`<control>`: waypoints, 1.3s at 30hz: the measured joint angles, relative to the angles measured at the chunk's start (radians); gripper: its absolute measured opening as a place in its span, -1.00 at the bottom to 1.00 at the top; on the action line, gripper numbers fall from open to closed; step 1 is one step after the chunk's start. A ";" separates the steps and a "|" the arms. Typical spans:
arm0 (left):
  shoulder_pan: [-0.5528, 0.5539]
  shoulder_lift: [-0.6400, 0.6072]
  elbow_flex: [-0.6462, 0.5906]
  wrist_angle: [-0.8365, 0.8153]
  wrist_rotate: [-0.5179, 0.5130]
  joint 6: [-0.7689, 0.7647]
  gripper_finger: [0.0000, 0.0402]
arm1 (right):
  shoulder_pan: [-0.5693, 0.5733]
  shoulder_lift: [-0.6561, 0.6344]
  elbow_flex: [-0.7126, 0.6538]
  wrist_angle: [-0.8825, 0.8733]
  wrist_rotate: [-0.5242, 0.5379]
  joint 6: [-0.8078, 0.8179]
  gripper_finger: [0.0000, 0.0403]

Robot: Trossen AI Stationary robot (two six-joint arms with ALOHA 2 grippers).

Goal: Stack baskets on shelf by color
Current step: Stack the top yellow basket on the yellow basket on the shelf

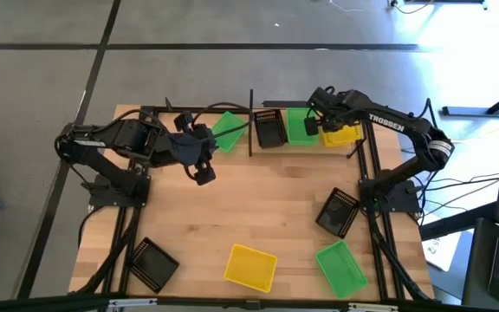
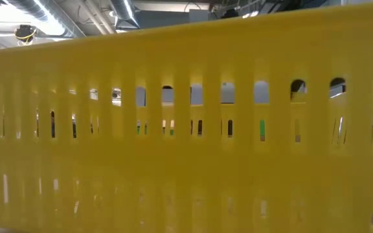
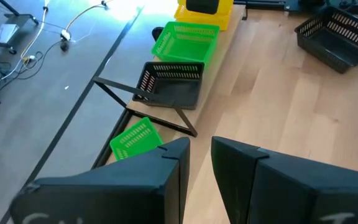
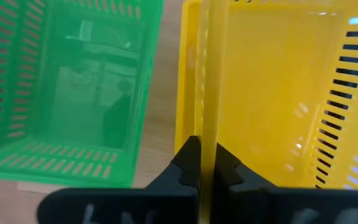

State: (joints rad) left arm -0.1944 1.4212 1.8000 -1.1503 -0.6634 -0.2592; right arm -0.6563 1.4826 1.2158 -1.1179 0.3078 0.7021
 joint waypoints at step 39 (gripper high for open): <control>0.000 0.000 0.000 0.000 0.000 -0.004 -0.71 | 0.067 -0.061 0.059 0.144 0.074 -0.051 -0.87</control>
State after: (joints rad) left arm -0.1944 1.4214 1.8002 -1.1503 -0.6636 -0.2630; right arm -0.5896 1.4212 1.2752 -0.9742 0.3821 0.6512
